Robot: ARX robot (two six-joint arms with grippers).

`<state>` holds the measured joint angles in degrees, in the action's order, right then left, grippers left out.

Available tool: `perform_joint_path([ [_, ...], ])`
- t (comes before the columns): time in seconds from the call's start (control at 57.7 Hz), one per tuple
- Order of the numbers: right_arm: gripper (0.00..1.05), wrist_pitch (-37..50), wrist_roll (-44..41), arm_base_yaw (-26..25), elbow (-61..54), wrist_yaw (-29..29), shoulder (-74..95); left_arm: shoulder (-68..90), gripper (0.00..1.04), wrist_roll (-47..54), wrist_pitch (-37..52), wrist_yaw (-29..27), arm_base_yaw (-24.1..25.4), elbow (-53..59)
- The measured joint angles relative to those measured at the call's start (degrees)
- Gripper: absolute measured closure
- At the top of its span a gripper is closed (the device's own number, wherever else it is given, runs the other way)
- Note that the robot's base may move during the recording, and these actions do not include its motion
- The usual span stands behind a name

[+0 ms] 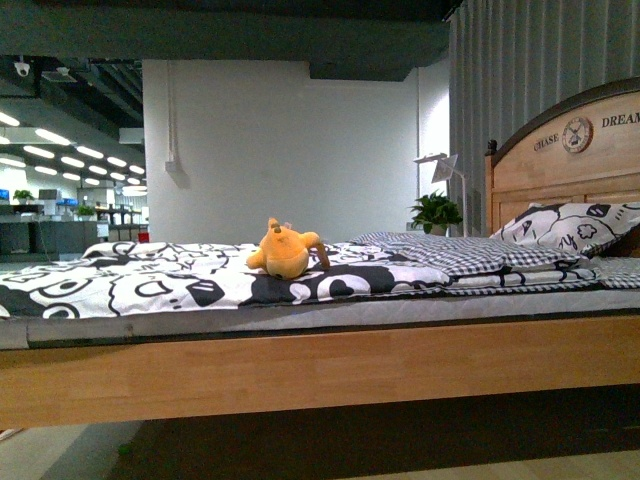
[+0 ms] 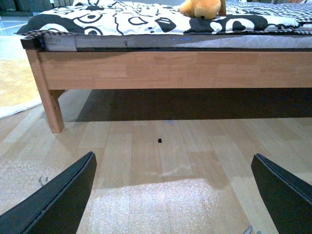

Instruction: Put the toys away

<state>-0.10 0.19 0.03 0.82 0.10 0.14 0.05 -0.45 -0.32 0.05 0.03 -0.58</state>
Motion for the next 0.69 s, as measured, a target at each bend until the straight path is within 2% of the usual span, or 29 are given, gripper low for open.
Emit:
perform_joint_path([
  [0.693,0.07,0.00,0.00,0.00,0.00,0.00,0.00,-0.02,0.06,0.00,0.00,0.00,0.00,0.00],
])
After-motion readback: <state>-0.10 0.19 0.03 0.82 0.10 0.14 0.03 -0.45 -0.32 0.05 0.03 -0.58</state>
